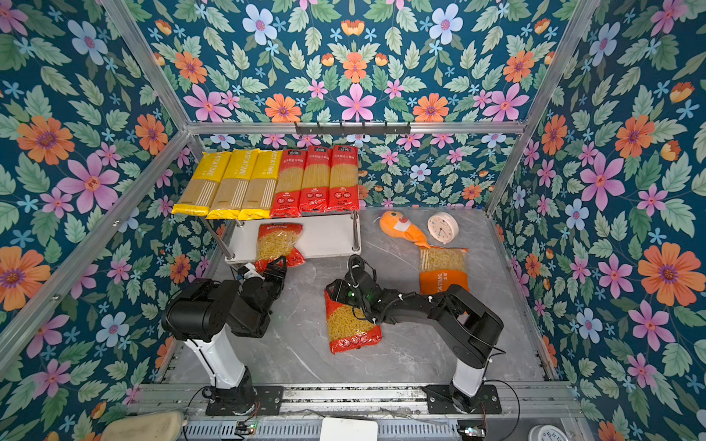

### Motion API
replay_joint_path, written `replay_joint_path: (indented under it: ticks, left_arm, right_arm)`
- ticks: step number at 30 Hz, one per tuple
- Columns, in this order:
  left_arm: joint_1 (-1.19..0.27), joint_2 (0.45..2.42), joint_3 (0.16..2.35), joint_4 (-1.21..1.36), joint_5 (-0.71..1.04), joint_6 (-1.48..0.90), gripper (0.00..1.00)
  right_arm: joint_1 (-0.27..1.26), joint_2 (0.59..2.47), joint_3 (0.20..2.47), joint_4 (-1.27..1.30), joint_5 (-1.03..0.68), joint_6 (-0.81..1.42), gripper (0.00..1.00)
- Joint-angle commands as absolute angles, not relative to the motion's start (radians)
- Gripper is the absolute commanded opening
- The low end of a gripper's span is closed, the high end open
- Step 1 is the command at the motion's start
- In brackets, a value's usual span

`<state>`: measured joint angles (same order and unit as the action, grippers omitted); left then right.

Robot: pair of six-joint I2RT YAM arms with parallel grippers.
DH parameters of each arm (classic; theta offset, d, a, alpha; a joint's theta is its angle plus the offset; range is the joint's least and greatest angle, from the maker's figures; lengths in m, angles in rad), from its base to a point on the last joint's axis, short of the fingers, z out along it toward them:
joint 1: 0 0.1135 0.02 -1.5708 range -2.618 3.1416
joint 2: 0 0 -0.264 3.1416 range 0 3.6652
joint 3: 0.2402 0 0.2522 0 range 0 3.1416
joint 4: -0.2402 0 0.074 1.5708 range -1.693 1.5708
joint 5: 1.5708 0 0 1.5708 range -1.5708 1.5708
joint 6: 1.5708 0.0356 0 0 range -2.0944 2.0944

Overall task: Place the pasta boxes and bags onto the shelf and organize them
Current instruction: 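Withdraw the left gripper while the right gripper moves to the other fusilli bag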

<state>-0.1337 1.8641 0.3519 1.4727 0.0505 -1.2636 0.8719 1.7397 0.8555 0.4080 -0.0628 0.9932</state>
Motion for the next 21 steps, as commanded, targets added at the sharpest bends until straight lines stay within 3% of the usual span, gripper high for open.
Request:
replay_joint_path:
  ticks: [1,11,21]
  left_arm:
    - [-0.135,1.885,0.369,1.561,0.026,-1.288,0.55]
    - [-0.099,1.815,0.366,1.538,0.077,-1.293,0.15]
    - [-0.026,1.755,0.475,1.333,0.192,-1.194,0.03]
  right_arm:
    - [0.877,1.719,0.820,0.462,-0.021,1.031,0.55]
    - [0.879,1.712,0.770,0.472,-0.009,1.038,0.55]
    - [0.879,1.694,0.763,0.469,-0.006,1.040,0.55]
